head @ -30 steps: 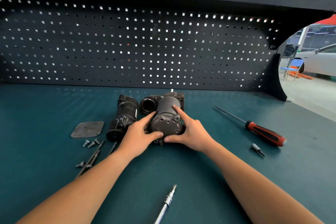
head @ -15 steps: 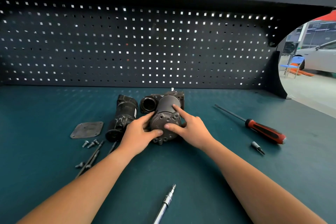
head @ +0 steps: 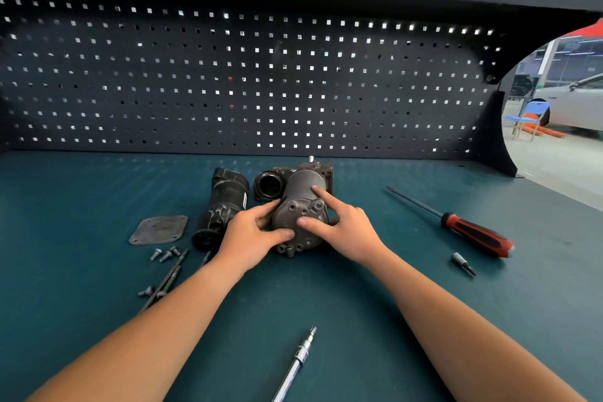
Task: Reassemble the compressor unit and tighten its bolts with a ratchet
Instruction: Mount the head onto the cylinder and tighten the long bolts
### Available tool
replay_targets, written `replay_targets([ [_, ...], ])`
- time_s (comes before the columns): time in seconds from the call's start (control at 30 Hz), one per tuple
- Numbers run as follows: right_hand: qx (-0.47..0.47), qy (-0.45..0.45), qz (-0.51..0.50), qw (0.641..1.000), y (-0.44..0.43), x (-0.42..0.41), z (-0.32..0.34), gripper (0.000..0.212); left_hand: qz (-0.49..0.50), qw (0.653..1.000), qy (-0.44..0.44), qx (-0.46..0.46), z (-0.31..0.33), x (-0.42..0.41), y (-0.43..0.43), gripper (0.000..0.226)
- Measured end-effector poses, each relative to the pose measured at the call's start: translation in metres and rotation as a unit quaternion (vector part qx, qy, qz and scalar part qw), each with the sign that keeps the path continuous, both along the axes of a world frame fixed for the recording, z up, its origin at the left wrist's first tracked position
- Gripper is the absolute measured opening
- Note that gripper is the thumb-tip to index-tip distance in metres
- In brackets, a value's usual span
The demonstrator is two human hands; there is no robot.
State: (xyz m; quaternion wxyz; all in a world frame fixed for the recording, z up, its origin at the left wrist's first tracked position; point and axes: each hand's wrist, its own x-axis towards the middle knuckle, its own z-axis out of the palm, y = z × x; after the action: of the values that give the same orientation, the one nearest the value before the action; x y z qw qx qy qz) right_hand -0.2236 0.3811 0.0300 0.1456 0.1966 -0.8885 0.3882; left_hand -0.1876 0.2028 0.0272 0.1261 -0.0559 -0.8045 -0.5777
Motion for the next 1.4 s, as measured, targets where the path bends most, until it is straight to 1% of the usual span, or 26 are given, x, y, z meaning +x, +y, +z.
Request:
replay_targets([
  [0.2, -0.026, -0.015, 0.003, 1.000, -0.0014, 0.0020, -0.0022, 0.076, 0.001, 0.999, 0.033, -0.032, -0.0040, 0.0030, 0.0022, 0.065],
  [0.3, -0.030, -0.055, 0.040, 0.997, 0.0028, 0.0045, -0.0014, 0.090, -0.001, 0.998, 0.040, -0.040, -0.0049, 0.0023, 0.0017, 0.064],
  [0.37, -0.007, -0.070, 0.053, 0.996, 0.0046, 0.0066, -0.0014, 0.099, 0.000, 0.998, 0.041, -0.043, -0.0053, 0.0015, 0.0011, 0.065],
  [0.67, 0.010, -0.044, 0.045, 0.998, 0.0047, 0.0070, 0.0015, 0.092, 0.008, 0.997, 0.046, -0.059, -0.0058, 0.0016, 0.0012, 0.068],
  [0.8, 0.004, -0.037, 0.045, 0.998, 0.0038, 0.0078, 0.0016, 0.093, 0.000, 0.999, 0.035, -0.028, -0.0035, 0.0020, 0.0004, 0.066],
  [1.03, -0.026, -0.050, 0.046, 0.997, 0.0032, 0.0074, 0.0003, 0.094, -0.013, 1.000, 0.010, 0.021, -0.0012, 0.0022, 0.0004, 0.065],
  [1.17, -0.021, -0.055, 0.052, 0.997, 0.0031, 0.0075, -0.0017, 0.093, -0.018, 0.999, 0.001, 0.036, -0.0007, 0.0028, 0.0006, 0.065],
  [1.27, -0.009, -0.047, 0.045, 0.998, 0.0022, 0.0081, -0.0019, 0.087, -0.021, 0.999, -0.001, 0.041, -0.0012, 0.0032, 0.0008, 0.064],
  [1.4, 0.003, -0.030, 0.036, 0.999, 0.0016, 0.0089, -0.0007, 0.085, -0.016, 0.999, 0.000, 0.038, -0.0012, 0.0027, 0.0008, 0.065],
])
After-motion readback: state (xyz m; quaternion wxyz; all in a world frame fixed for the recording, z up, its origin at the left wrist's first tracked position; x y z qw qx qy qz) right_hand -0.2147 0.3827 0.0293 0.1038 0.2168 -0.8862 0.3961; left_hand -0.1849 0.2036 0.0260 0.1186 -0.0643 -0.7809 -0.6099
